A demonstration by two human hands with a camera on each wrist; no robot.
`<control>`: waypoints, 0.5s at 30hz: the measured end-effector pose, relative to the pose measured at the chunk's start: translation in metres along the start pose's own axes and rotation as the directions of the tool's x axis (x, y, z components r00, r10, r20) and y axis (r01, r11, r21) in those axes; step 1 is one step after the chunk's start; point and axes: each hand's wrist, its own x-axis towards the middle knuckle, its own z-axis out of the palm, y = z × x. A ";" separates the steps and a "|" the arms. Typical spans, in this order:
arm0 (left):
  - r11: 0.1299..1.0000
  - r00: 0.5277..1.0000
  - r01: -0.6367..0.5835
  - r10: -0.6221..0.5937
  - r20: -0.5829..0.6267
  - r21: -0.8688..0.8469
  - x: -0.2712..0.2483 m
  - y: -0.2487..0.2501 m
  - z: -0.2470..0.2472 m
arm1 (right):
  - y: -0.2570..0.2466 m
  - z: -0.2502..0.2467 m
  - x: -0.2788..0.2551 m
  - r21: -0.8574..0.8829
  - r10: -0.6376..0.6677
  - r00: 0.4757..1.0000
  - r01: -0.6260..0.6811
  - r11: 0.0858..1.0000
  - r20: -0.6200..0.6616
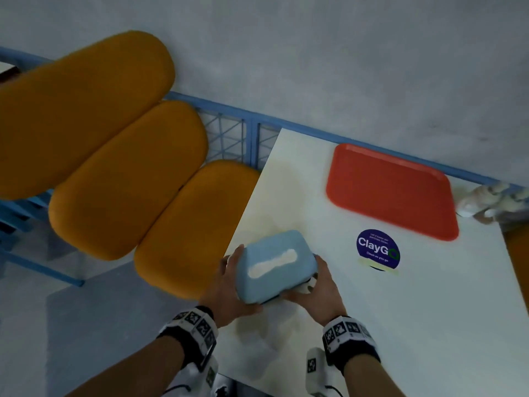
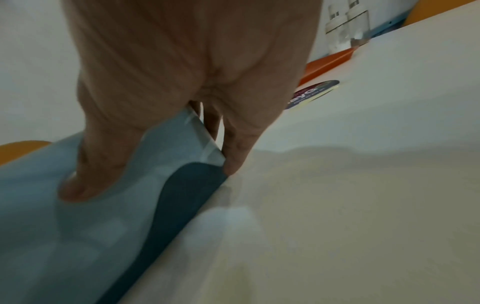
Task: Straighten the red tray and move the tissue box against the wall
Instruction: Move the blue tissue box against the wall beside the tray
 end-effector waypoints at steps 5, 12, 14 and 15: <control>0.993 0.997 -0.077 0.077 -0.005 0.086 0.018 0.017 -0.017 | -0.016 -0.006 0.008 -0.050 0.049 0.998 -0.051 0.997 -0.032; 0.955 0.989 -0.138 0.148 -0.020 0.263 0.092 0.054 -0.043 | -0.054 -0.034 0.065 -0.112 0.010 0.996 -0.020 0.993 -0.086; 0.970 0.994 -0.091 0.101 -0.033 0.225 0.119 0.064 -0.051 | -0.067 -0.045 0.088 -0.112 -0.007 0.996 -0.003 0.994 -0.087; 0.980 0.995 -0.081 0.089 -0.039 0.182 0.133 0.069 -0.055 | -0.073 -0.051 0.101 -0.106 -0.016 0.996 0.007 0.994 -0.085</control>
